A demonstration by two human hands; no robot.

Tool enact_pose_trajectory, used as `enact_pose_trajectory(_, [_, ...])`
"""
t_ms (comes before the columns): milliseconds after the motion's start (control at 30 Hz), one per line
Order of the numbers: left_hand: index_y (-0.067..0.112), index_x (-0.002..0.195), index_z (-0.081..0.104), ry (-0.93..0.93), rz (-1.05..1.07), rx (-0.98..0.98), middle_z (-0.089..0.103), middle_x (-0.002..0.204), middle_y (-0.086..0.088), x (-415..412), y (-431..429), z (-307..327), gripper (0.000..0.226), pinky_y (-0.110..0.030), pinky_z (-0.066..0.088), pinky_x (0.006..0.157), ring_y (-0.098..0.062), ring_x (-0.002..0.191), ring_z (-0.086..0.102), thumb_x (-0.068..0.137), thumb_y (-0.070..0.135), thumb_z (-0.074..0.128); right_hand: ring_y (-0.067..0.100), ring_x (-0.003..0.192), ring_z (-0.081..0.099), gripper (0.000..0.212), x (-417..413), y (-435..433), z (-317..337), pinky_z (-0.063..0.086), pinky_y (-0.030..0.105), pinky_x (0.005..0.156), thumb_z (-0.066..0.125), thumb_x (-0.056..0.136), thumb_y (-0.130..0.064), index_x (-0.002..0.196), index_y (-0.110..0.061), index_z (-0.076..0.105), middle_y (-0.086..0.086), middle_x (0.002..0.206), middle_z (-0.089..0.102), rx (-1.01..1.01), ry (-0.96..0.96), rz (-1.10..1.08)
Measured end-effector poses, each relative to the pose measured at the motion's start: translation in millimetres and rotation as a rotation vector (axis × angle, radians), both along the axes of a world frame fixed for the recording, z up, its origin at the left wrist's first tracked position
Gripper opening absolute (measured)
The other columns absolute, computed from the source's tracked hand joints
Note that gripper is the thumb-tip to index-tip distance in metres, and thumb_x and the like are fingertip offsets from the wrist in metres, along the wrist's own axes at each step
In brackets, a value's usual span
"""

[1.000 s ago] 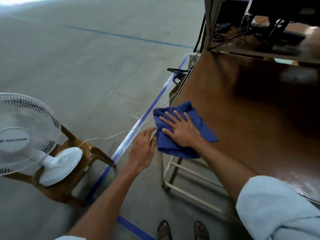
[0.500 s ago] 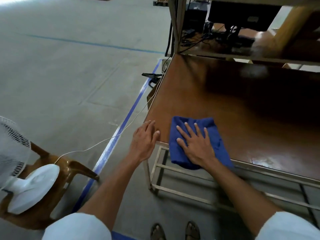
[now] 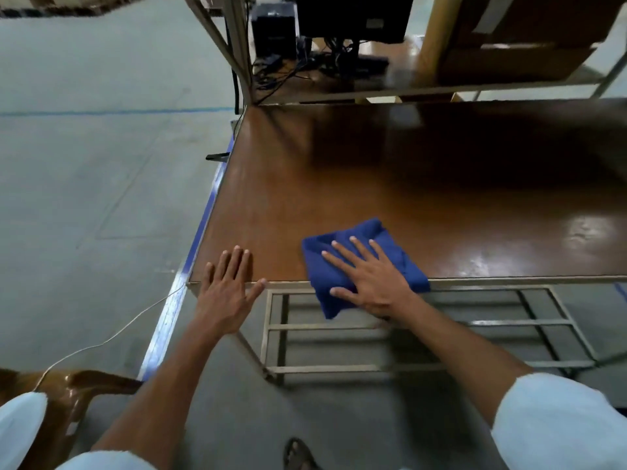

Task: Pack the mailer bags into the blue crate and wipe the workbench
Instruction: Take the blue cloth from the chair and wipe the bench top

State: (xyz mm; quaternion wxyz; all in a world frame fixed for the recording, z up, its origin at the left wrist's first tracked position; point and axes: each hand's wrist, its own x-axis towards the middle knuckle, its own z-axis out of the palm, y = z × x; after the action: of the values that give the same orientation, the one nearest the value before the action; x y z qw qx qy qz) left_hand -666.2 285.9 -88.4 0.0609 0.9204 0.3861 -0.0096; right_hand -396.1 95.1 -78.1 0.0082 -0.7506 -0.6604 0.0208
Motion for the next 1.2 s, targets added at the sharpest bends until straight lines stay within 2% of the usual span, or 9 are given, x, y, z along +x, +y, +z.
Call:
enact_pose_trajectory(233, [0.018, 0.152, 0.037, -0.266, -0.079, -0.002, 0.036, 0.160, -0.009, 57, -67, 10, 0.068, -0.052, 0.020, 0.123, -0.030, 0.150, 0.028, 0.101, 0.062, 0.023, 0.027, 0.151, 0.025, 0.059, 52, -107, -7, 0.008, 0.045, 0.121, 0.024, 0.102, -0.047, 0.157, -0.026, 0.030, 0.001, 0.162, 0.030, 0.094, 0.083, -0.166])
enact_pose_trajectory(333, [0.017, 0.134, 0.057, -0.506, -0.200, -0.134, 0.058, 0.135, -0.009, 127, -137, 33, 0.042, -0.042, 0.042, 0.106, -0.029, 0.125, 0.053, 0.104, 0.044, 0.047, 0.015, 0.141, 0.039, 0.047, 59, -162, 10, 0.021, 0.030, 0.118, 0.039, 0.105, -0.035, 0.148, -0.016, 0.046, 0.004, 0.151, 0.047, 0.292, 0.480, -0.365])
enact_pose_trajectory(400, [0.016, 0.127, 0.064, -0.602, -0.269, -0.276, 0.066, 0.124, -0.006, 177, -194, 53, 0.038, -0.036, 0.047, 0.097, -0.024, 0.114, 0.061, 0.103, 0.043, 0.050, -0.003, 0.093, 0.062, 0.028, 63, -201, 33, 0.045, 0.017, 0.081, 0.046, 0.107, -0.027, 0.117, -0.011, 0.067, 0.002, 0.103, 0.070, 0.567, 0.769, -0.691])
enact_pose_trajectory(467, [0.018, 0.115, 0.073, -0.615, -0.271, -0.583, 0.074, 0.111, -0.002, 227, -250, 74, 0.054, -0.036, 0.052, 0.093, -0.020, 0.103, 0.068, 0.096, 0.060, 0.046, -0.004, 0.056, 0.053, 0.028, 71, -243, 54, 0.038, 0.017, 0.053, 0.048, 0.105, -0.030, 0.083, -0.017, 0.061, -0.001, 0.069, 0.058, 0.776, 0.901, -0.874])
enact_pose_trajectory(600, [0.017, 0.114, 0.074, -0.580, -0.151, -1.480, 0.075, 0.116, -0.013, 310, -363, 114, 0.071, -0.040, 0.053, 0.097, -0.023, 0.103, 0.071, 0.088, 0.076, 0.046, 0.015, 0.101, 0.065, 0.037, 88, -329, 75, 0.047, 0.018, 0.080, 0.056, 0.099, -0.042, 0.120, -0.014, 0.066, 0.008, 0.109, 0.072, 0.774, 0.702, -0.803])
enact_pose_trajectory(700, [0.008, 0.104, 0.071, -0.547, -0.178, -1.644, 0.077, 0.100, -0.016, 345, -435, 129, 0.039, -0.037, 0.059, 0.088, -0.028, 0.096, 0.075, 0.102, 0.041, 0.053, 0.008, 0.151, 0.020, 0.071, 103, -394, 73, 0.020, 0.022, 0.120, 0.063, 0.091, -0.038, 0.154, -0.017, 0.038, -0.004, 0.161, 0.034, 0.646, 0.590, -0.633])
enact_pose_trajectory(867, [0.000, 0.109, 0.062, -0.399, -0.290, -1.647, 0.072, 0.099, -0.018, 402, -520, 111, 0.014, -0.030, 0.059, 0.076, -0.030, 0.103, 0.068, 0.095, 0.003, 0.060, 0.013, 0.135, 0.051, 0.051, 116, -511, 66, 0.039, 0.034, 0.115, 0.070, 0.087, -0.028, 0.136, -0.017, 0.060, -0.003, 0.141, 0.060, 1.101, 0.764, -0.871])
enact_pose_trajectory(1067, [-0.004, 0.118, 0.066, -0.034, -0.419, -1.774, 0.074, 0.108, -0.022, 451, -621, 105, 0.030, -0.038, 0.060, 0.086, -0.029, 0.100, 0.072, 0.093, 0.012, 0.067, 0.029, 0.127, 0.059, 0.061, 121, -614, 33, 0.041, 0.058, 0.110, 0.082, 0.079, -0.047, 0.132, -0.024, 0.062, 0.009, 0.135, 0.064, 1.502, 1.386, -1.202])
enact_pose_trajectory(1200, [-0.002, 0.112, 0.070, 0.043, -0.375, -1.735, 0.074, 0.107, -0.022, 493, -684, 76, 0.028, -0.037, 0.059, 0.082, -0.030, 0.095, 0.073, 0.093, 0.018, 0.068, 0.032, 0.123, 0.062, 0.065, 122, -654, 14, 0.051, 0.046, 0.098, 0.081, 0.081, -0.029, 0.138, -0.011, 0.056, 0.012, 0.133, 0.065, 1.563, 1.592, -1.234])
